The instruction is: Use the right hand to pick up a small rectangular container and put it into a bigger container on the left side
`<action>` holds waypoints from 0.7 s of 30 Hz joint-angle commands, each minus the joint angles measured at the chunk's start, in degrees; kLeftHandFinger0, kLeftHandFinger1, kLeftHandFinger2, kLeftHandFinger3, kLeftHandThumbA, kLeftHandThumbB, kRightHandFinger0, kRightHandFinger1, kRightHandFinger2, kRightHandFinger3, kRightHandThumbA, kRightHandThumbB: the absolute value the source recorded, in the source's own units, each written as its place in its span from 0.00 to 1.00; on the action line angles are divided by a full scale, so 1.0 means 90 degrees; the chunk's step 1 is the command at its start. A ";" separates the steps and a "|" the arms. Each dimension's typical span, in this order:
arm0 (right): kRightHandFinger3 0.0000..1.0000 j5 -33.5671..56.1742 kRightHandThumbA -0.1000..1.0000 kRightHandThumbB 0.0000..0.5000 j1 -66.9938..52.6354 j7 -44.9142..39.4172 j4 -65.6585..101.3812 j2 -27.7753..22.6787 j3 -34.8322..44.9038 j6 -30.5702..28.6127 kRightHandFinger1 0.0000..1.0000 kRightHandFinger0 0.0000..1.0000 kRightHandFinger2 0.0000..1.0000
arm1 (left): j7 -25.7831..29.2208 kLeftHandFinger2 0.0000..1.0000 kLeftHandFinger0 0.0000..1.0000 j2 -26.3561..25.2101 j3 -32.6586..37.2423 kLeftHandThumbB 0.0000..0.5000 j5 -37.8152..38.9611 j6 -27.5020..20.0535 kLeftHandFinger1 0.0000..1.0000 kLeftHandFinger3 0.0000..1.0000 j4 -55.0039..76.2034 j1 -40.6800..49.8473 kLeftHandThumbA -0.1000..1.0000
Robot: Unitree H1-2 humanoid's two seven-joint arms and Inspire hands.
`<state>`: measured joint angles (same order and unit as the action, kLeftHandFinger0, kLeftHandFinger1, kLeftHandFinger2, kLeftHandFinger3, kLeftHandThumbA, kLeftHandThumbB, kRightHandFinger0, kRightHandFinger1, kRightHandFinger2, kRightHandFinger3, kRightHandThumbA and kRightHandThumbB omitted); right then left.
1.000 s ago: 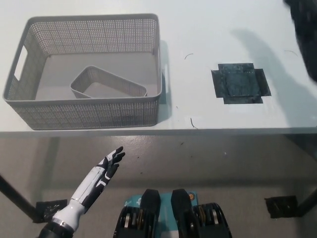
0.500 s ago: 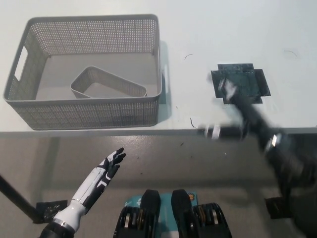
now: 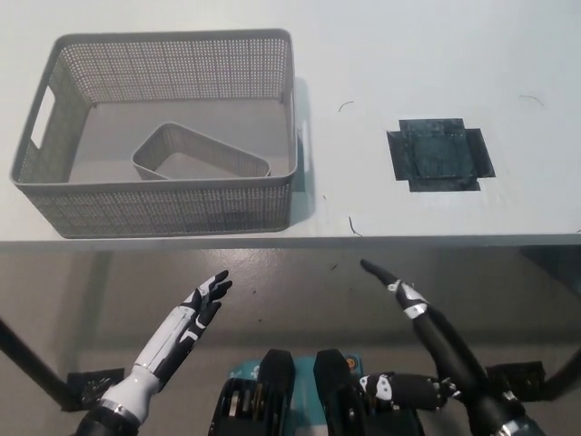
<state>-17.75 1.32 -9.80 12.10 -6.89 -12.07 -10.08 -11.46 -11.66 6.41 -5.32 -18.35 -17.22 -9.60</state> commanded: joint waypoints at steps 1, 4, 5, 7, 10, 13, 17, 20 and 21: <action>1.00 0.0877 1.00 0.46 0.0248 0.0771 -0.0769 0.0169 0.0619 -0.1499 1.00 1.00 1.00 | 0.0001 1.00 1.00 -0.0009 0.0007 0.55 0.0027 -0.0352 1.00 1.00 0.0088 -0.0278 1.00; 1.00 0.1085 1.00 0.41 0.0449 0.0605 -0.1619 0.0202 0.0768 -0.1342 1.00 1.00 1.00 | 0.0019 1.00 1.00 0.0002 -0.0003 0.55 0.0021 -0.0379 1.00 1.00 0.0047 -0.0288 1.00; 1.00 0.1252 1.00 0.38 0.0542 0.0474 -0.1843 0.0222 0.0802 -0.1287 1.00 1.00 1.00 | 0.0057 1.00 1.00 0.0001 -0.0037 0.55 0.0025 -0.0370 1.00 1.00 0.0077 -0.0266 1.00; 1.00 0.1503 1.00 0.40 0.0594 0.0309 -0.2079 0.0249 0.0905 -0.1102 1.00 1.00 1.00 | 0.0063 1.00 1.00 0.0015 -0.0037 0.56 0.0020 -0.0343 1.00 1.00 0.0070 -0.0285 1.00; 1.00 0.1792 1.00 0.34 0.0667 0.0103 -0.2335 0.0279 0.0979 -0.0911 1.00 1.00 1.00 | 0.0026 1.00 1.00 0.0015 -0.0042 0.54 0.0092 -0.0445 1.00 1.00 0.0012 -0.0300 1.00; 1.00 0.1780 1.00 0.33 0.0754 0.0066 -0.2500 0.0285 0.0948 -0.0891 1.00 1.00 1.00 | 0.0035 1.00 1.00 0.0004 -0.0063 0.53 0.0107 -0.0454 1.00 1.00 0.0021 -0.0276 1.00; 1.00 0.1816 1.00 0.31 0.0815 -0.0004 -0.2616 0.0269 0.0901 -0.0855 1.00 1.00 1.00 | 0.0011 1.00 1.00 -0.0015 -0.0065 0.53 0.0120 -0.0440 1.00 1.00 0.0011 -0.0275 1.00; 1.00 0.1811 1.00 0.30 0.0849 -0.0046 -0.2561 0.0282 0.0839 -0.0751 1.00 1.00 1.00 | 0.0012 1.00 1.00 -0.0054 -0.0082 0.52 0.0116 -0.0476 1.00 1.00 0.0005 -0.0304 1.00; 1.00 0.1796 1.00 0.30 0.0848 -0.0050 -0.2547 0.0276 0.0824 -0.0729 1.00 1.00 1.00 | 0.0026 1.00 1.00 -0.0052 -0.0083 0.53 0.0097 -0.0475 1.00 1.00 0.0000 -0.0305 1.00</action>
<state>-4.01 7.11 -9.05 -11.68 -4.66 -4.25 -15.25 -11.44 -11.54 6.20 -5.07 -19.92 -17.79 -11.16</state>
